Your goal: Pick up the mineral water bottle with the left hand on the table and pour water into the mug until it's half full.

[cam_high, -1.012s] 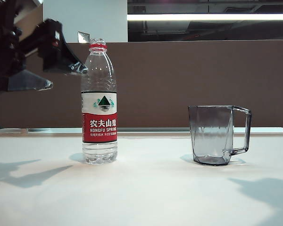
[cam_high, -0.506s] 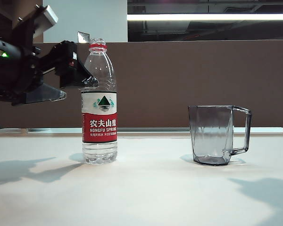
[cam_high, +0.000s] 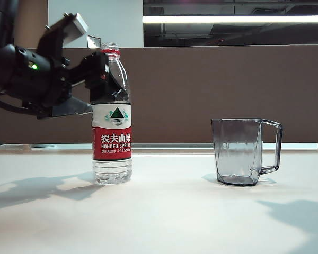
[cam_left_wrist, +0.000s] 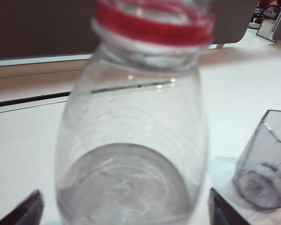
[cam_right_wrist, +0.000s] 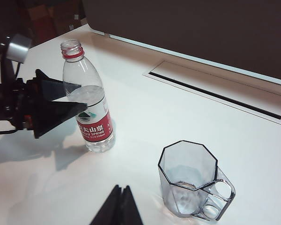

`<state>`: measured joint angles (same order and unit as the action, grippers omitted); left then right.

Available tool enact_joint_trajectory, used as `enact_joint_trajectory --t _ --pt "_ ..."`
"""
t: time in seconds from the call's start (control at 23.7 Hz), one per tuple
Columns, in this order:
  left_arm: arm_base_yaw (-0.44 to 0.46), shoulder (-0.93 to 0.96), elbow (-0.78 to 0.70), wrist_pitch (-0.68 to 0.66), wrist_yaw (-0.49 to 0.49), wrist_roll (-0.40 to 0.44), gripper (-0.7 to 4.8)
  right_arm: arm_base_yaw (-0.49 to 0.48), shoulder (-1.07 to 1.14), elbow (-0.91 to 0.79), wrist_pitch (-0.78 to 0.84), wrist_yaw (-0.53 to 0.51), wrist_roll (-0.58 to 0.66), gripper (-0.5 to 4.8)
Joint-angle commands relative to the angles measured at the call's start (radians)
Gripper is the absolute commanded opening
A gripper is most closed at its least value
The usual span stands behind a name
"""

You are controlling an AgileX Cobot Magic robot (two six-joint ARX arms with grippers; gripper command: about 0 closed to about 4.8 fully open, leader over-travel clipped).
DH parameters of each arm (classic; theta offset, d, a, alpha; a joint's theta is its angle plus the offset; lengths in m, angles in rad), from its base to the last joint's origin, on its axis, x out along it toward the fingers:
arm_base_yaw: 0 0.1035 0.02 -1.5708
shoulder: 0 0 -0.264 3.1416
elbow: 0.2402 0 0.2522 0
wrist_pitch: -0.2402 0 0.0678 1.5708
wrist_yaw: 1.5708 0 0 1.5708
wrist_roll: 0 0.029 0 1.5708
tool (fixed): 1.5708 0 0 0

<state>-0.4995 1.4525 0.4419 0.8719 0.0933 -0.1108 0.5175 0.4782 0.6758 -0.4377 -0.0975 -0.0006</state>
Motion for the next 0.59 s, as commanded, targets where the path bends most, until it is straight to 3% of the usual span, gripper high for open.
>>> enact_joint_trajectory --t 0.04,0.59 --pt "-0.001 0.039 0.027 0.009 0.001 0.011 4.79 0.001 -0.003 0.008 0.014 0.002 -0.004 -0.03" --pt "-0.001 0.165 0.075 0.073 0.001 0.025 4.79 0.0 -0.003 0.008 0.014 0.002 -0.004 -0.03"
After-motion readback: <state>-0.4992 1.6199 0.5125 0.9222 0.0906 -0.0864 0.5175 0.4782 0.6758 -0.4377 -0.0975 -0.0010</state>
